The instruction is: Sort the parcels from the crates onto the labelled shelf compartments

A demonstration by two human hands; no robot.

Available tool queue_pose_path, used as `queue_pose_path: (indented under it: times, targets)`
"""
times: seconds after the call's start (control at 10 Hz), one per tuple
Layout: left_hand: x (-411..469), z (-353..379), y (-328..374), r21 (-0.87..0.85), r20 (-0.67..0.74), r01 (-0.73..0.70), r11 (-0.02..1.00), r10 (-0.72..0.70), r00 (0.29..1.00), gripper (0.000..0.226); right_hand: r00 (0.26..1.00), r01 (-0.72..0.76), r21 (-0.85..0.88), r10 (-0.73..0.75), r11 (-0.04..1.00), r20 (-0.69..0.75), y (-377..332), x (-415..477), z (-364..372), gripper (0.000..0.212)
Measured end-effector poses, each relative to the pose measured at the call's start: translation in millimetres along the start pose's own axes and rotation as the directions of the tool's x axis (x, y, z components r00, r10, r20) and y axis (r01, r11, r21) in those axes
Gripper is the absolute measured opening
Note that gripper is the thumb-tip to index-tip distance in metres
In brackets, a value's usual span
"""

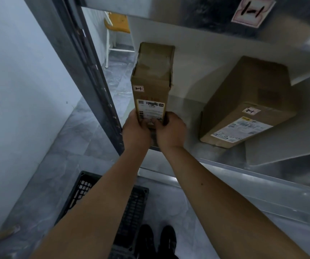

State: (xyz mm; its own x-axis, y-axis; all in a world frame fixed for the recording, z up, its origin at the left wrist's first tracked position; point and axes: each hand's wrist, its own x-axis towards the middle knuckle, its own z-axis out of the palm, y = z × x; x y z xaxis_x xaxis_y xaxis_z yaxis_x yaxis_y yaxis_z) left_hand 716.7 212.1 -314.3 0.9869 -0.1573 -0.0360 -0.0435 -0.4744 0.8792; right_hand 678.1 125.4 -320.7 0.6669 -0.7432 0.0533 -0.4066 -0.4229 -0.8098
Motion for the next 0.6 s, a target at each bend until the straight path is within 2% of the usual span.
queue_pose_path:
  times: [0.3,0.4,0.5,0.6]
  targets:
    - [10.4,4.9,-2.5,-0.019,0.012,0.010,1.000,-0.010,1.000,0.025,1.000,0.005,-0.009,-0.005,1.000,0.018,-2.4,7.8,0.0,0.027]
    - [8.3,8.4,-4.8,-0.040,0.021,-0.003,0.999,0.003,1.000,0.030,0.998,-0.025,0.055,0.021,0.998,0.056,-3.7,4.7,-2.6,0.031]
    - [1.4,9.0,-2.3,-0.071,0.012,-0.040,0.997,0.041,0.999,0.041,0.994,-0.049,0.118,0.037,0.992,0.099,-3.9,0.7,-9.8,0.035]
    - [-14.8,11.3,2.1,-0.084,0.031,0.022,0.996,-0.020,0.999,0.063,0.993,-0.092,0.168,0.078,0.981,0.088,-1.6,-4.6,-18.9,0.035]
